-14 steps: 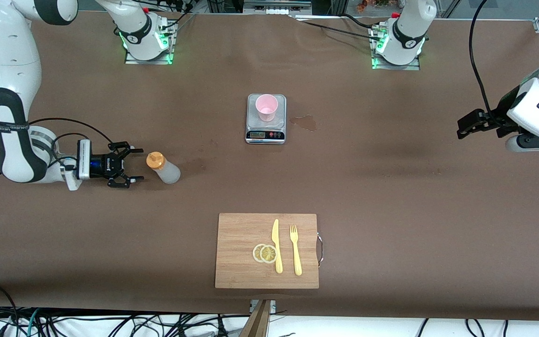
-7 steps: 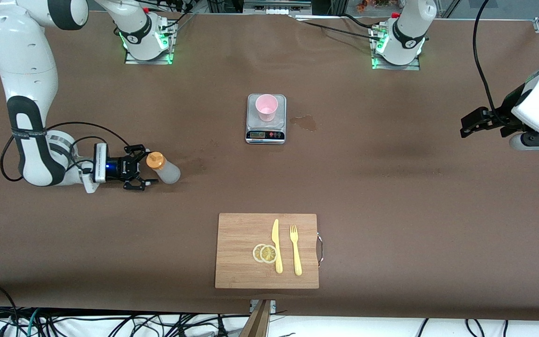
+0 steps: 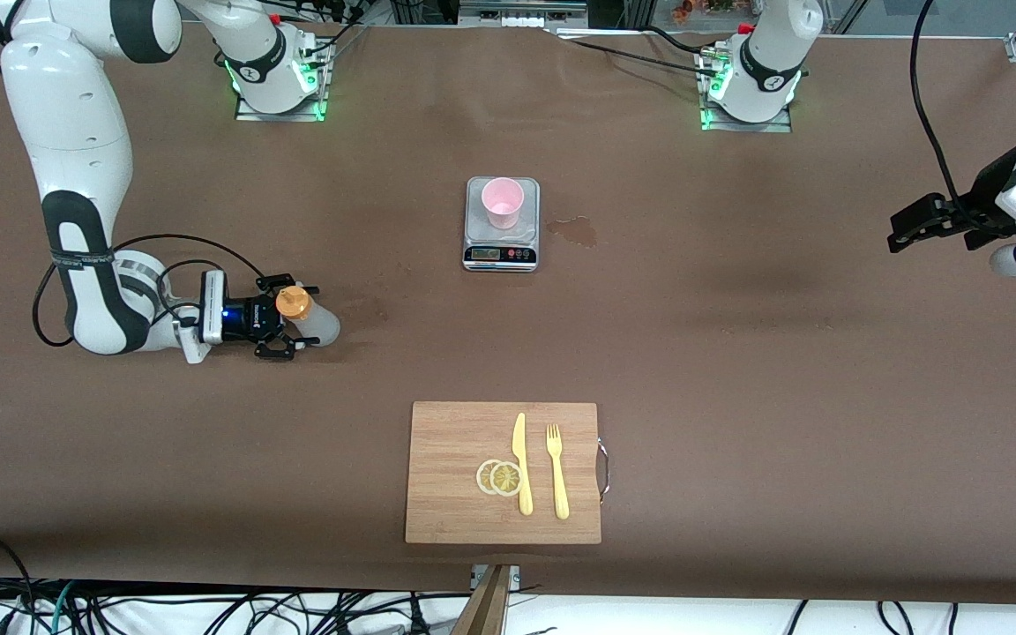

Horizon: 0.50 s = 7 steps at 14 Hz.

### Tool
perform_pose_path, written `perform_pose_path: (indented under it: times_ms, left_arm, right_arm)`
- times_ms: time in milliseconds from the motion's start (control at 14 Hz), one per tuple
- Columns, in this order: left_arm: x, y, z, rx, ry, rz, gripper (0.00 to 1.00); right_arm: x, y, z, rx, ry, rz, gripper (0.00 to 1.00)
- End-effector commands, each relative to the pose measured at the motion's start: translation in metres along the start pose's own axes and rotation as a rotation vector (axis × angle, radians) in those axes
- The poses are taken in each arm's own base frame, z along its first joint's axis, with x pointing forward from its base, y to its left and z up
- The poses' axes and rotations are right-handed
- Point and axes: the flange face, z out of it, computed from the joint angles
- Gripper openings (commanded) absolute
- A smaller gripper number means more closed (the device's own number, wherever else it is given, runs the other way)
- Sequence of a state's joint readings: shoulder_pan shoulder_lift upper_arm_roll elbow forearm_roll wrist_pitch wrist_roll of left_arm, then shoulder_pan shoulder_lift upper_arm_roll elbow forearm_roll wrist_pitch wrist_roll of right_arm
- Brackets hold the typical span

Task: Add sauce to pink cup with both arms
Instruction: 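Grasp the white sauce bottle with the right gripper and lift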

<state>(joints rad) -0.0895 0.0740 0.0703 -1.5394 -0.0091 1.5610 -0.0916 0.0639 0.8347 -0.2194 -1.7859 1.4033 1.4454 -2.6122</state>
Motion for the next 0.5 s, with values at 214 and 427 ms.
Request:
perform_pose_path:
  times_ms: [214, 427]
  left_arm:
    - [-0.0023, -0.0007, -0.0068, -0.005, -0.012, 0.019, 1.0]
    - [-0.0047, 0.0017, -0.0051, -0.003, -0.032, 0.025, 1.0]
  right_arm:
    - [0.001, -0.0018, 0.0029, -0.018, 0.014, -0.029, 0.28]
    - [0.0067, 0.0024, 0.002, -0.031, 0.019, -0.043, 0.0]
